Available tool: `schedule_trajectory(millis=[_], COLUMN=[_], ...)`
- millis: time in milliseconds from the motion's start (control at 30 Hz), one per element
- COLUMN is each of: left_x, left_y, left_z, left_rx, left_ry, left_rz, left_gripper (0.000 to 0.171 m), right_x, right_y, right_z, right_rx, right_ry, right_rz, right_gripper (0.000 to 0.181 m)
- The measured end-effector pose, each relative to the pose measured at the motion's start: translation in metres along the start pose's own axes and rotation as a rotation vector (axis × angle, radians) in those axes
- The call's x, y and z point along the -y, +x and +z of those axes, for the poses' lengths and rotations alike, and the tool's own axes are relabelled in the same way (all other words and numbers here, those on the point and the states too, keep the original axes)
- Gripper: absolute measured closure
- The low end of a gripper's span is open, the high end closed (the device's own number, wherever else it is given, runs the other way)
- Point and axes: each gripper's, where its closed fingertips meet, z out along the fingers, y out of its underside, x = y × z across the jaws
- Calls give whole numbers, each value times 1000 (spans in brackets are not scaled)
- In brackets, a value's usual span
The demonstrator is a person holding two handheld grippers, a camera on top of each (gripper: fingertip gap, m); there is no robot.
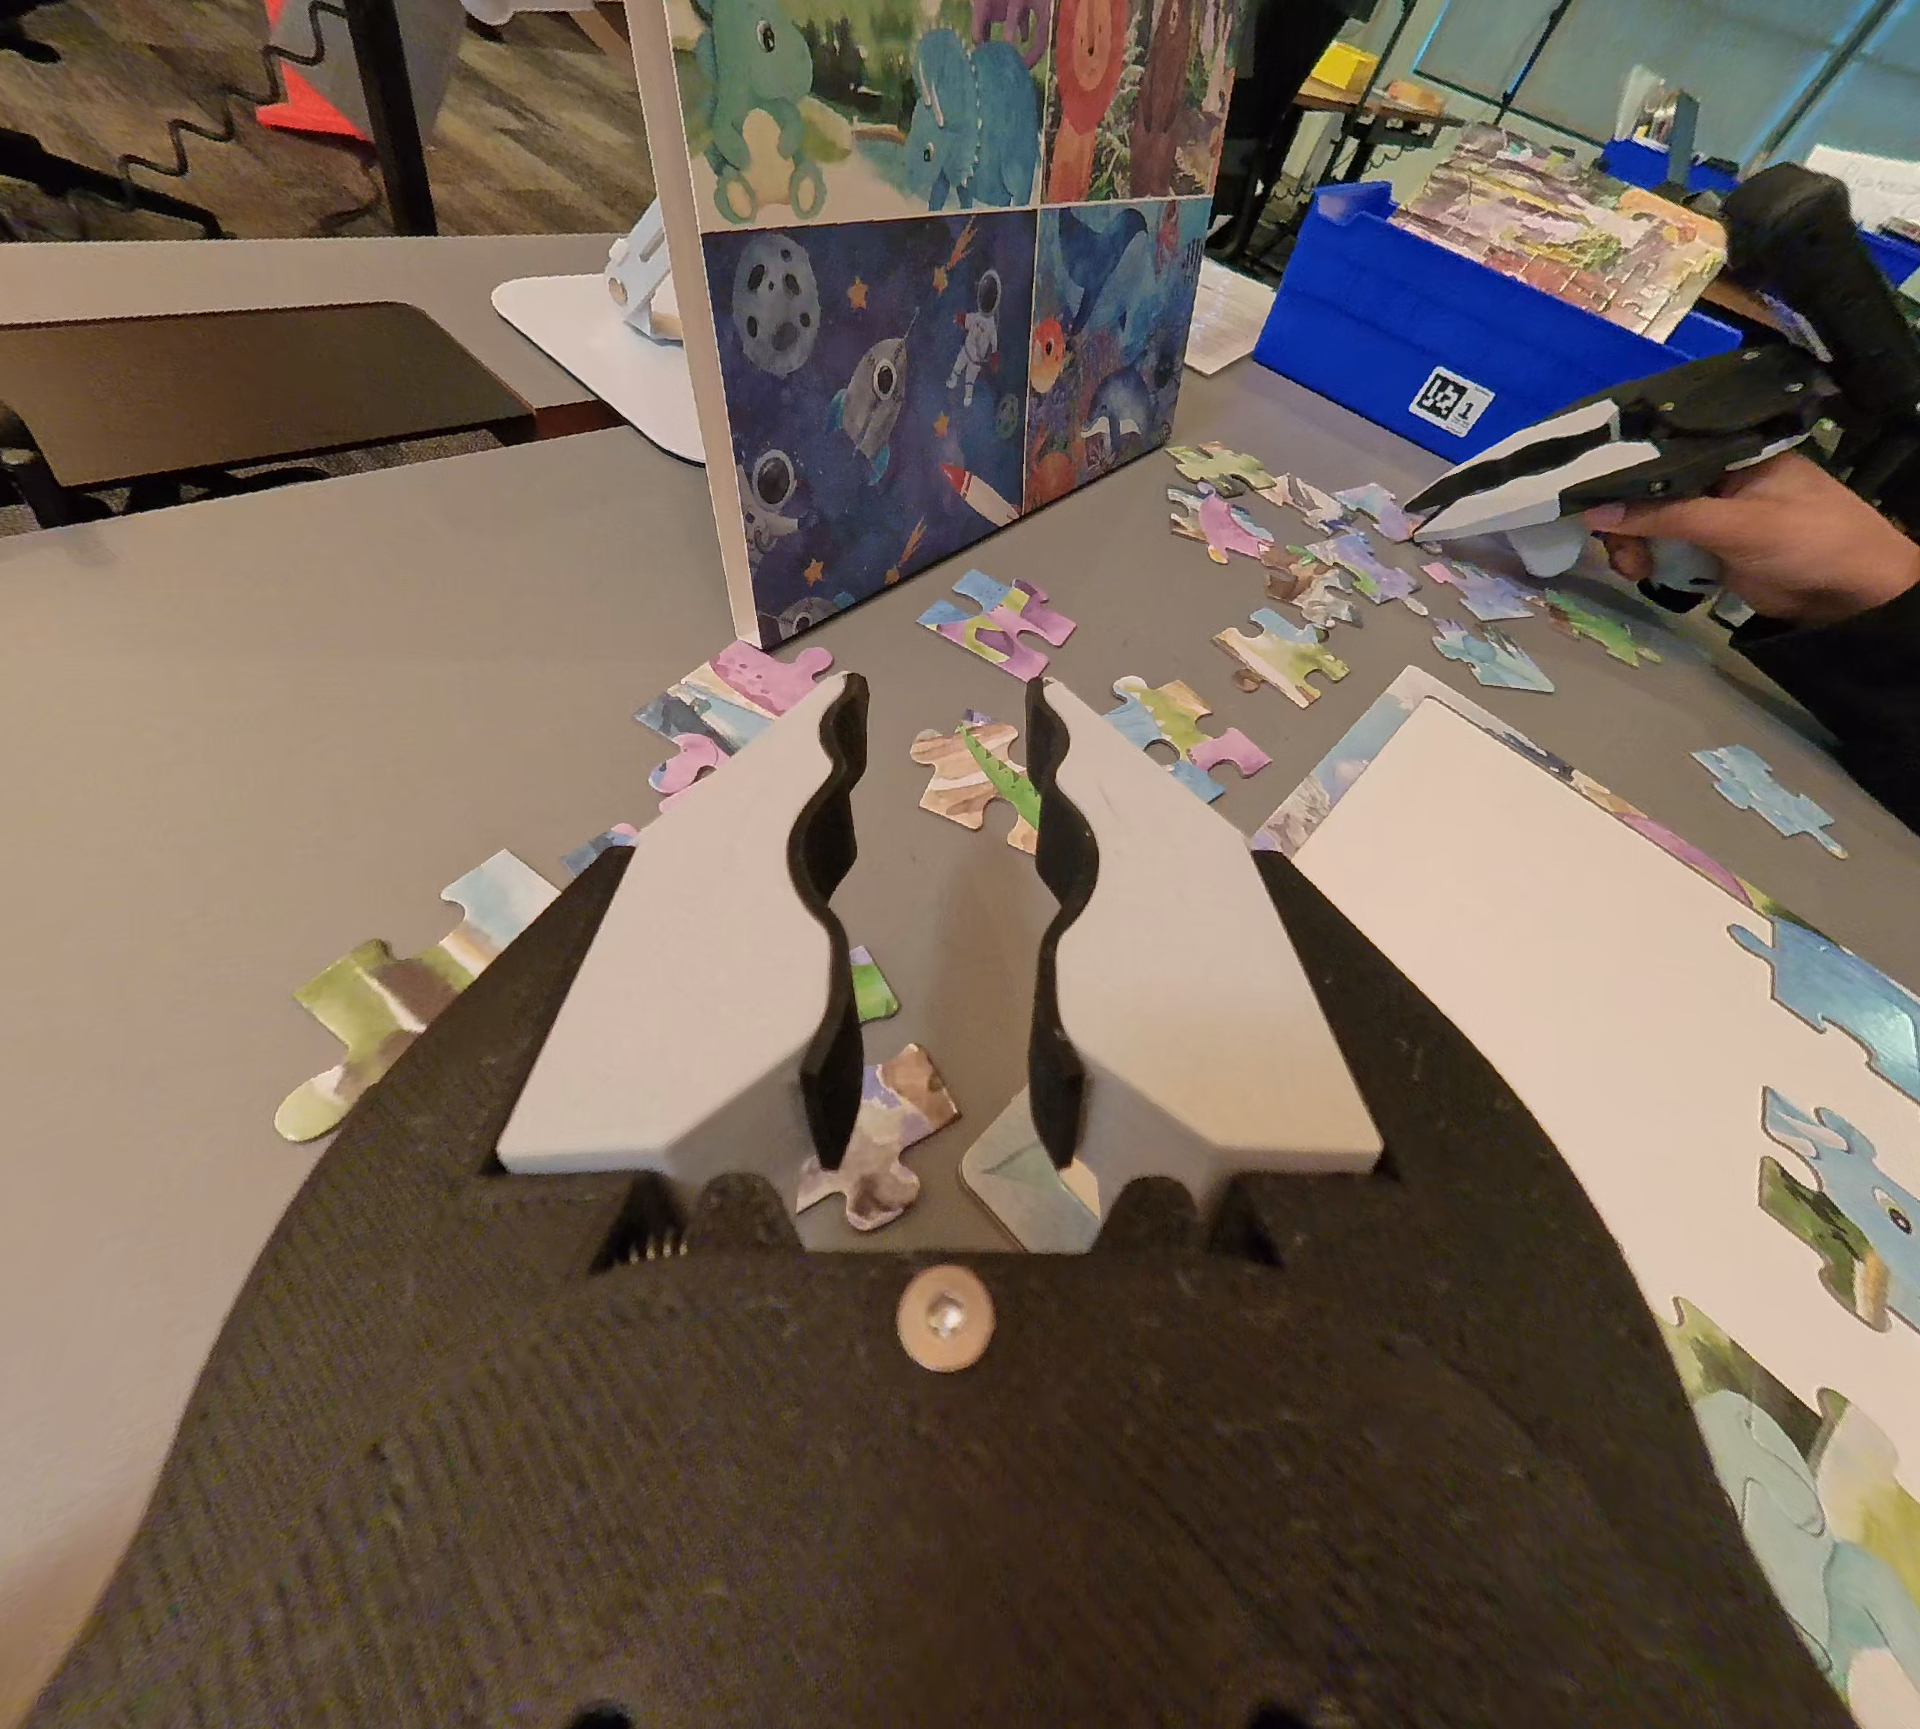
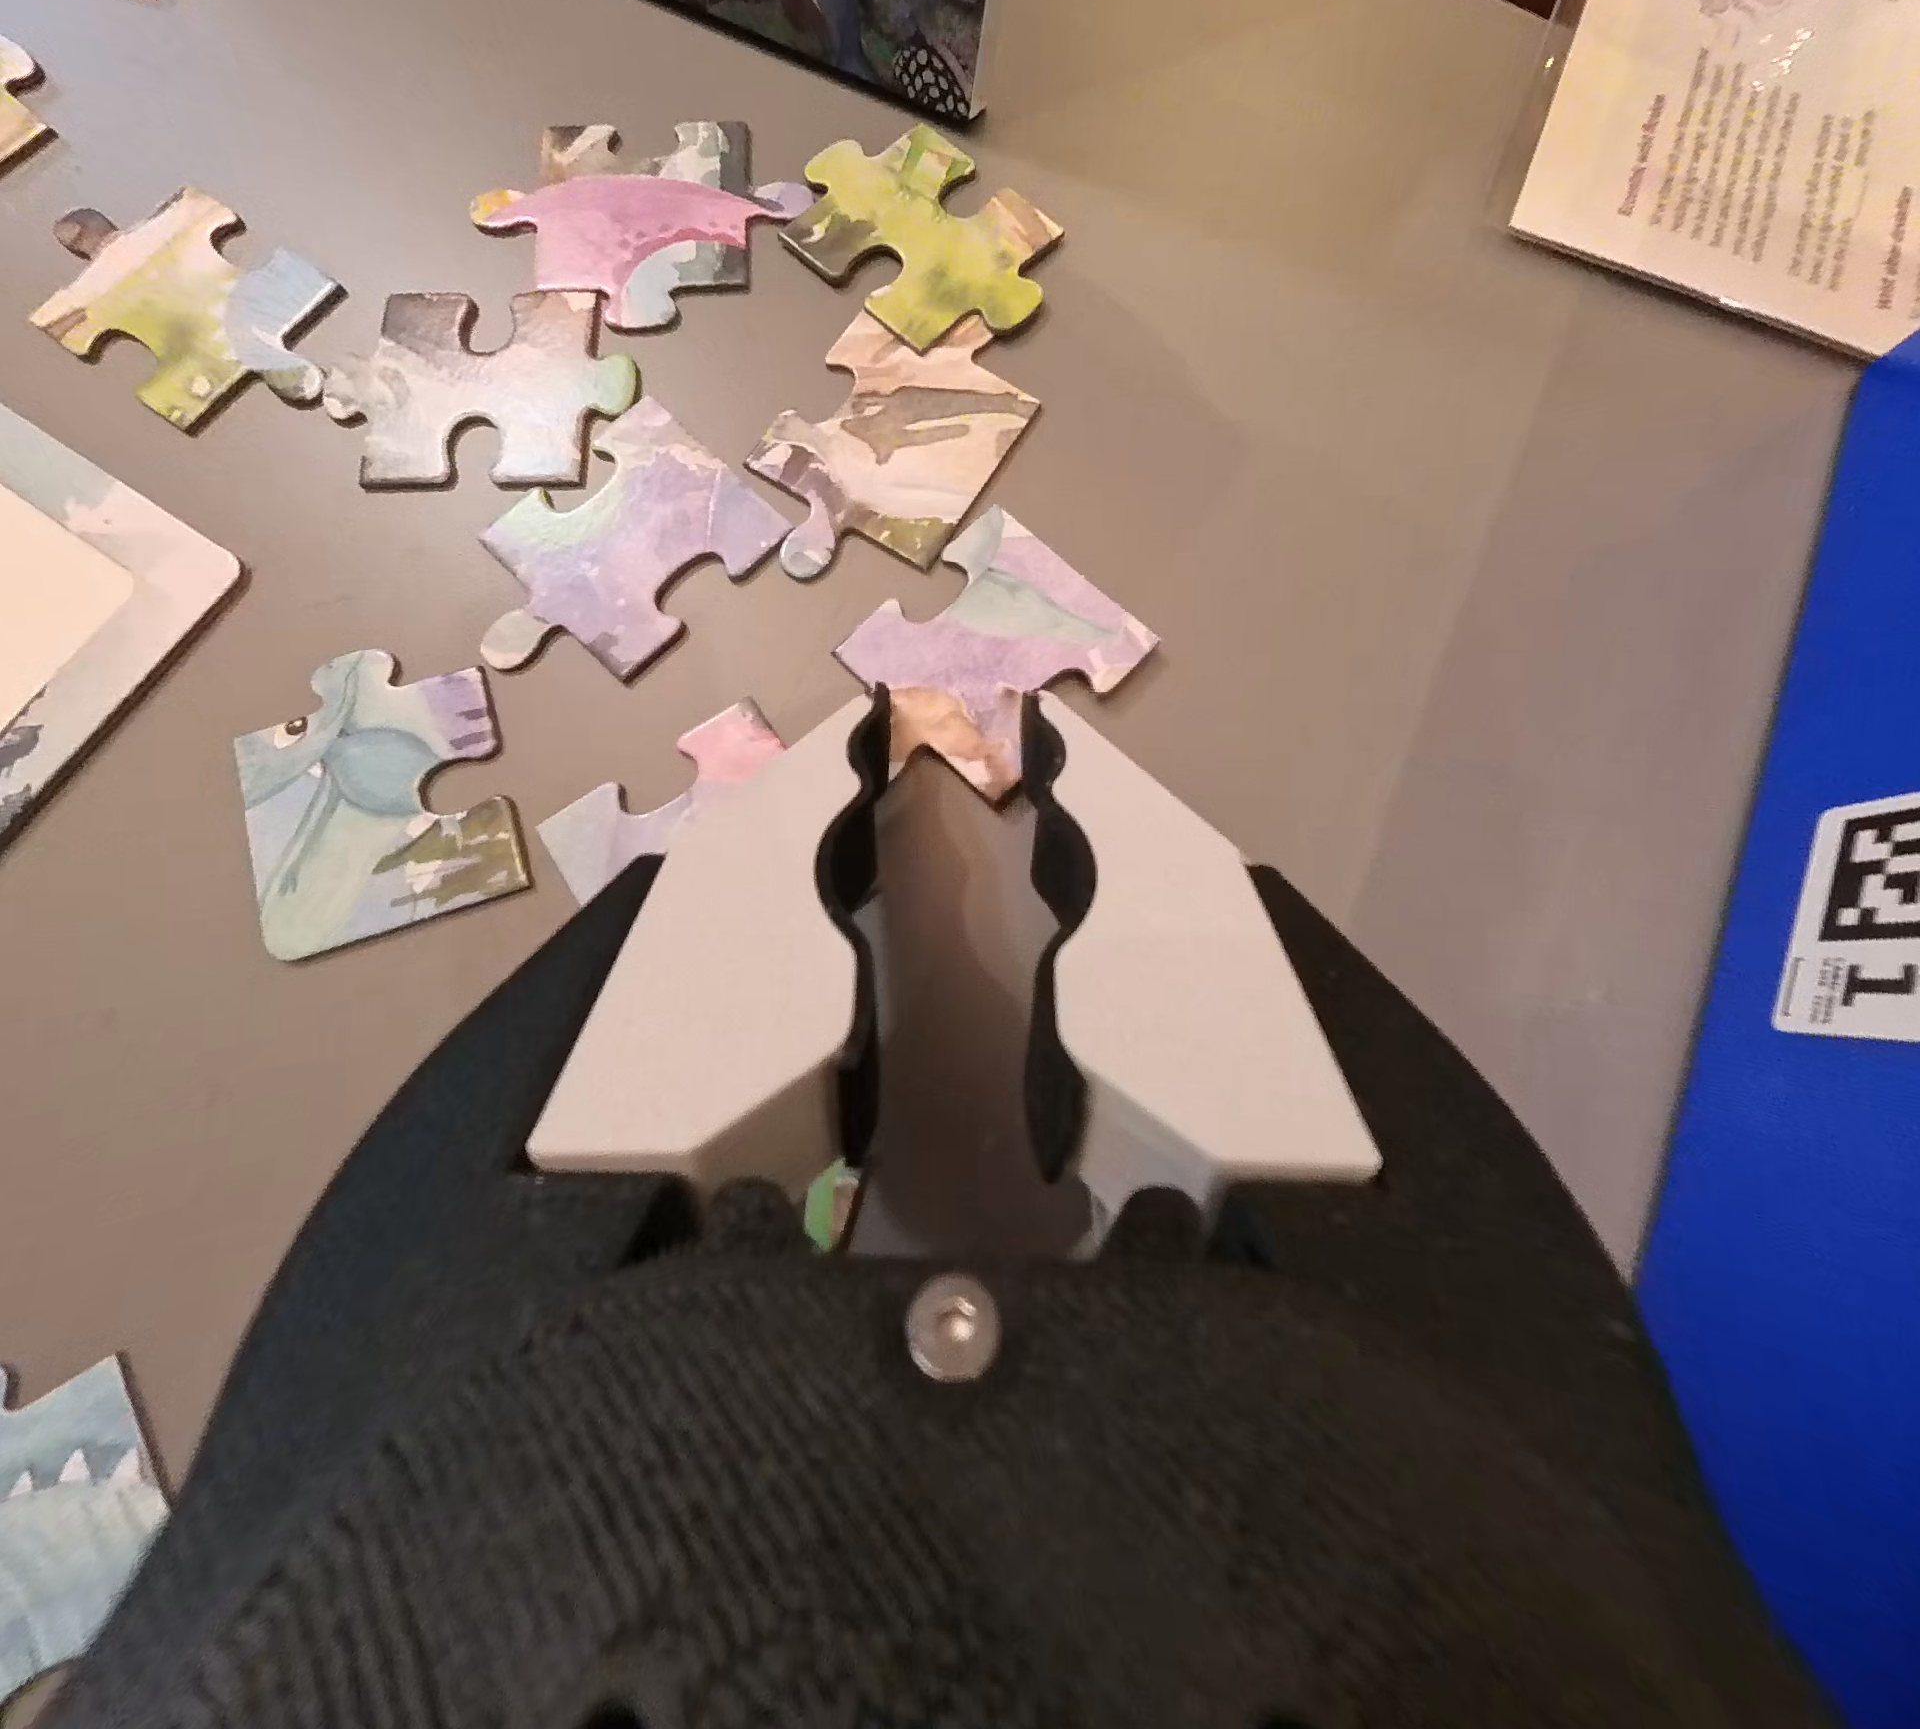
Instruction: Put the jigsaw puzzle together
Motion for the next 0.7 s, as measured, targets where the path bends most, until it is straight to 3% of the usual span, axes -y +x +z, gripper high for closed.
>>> schedule_trajectory(millis=[300, 400, 700], left_x=[2, 8, 12], left_y=[-1, -2, 0], left_z=[-1, -6, -9], left_rx=[8, 20, 2], left_ry=[11, 36, 50], left_rz=[6, 10, -14], left_gripper=[144, 146, 149], right_x=[6, 7, 10], right_y=[5, 5, 5], right_z=[-7, -9, -10], right_rx=[-17, -12, -20], right_ry=[35, 42, 61], right_rz=[4, 2, -8], right_gripper=[159, 172, 164])
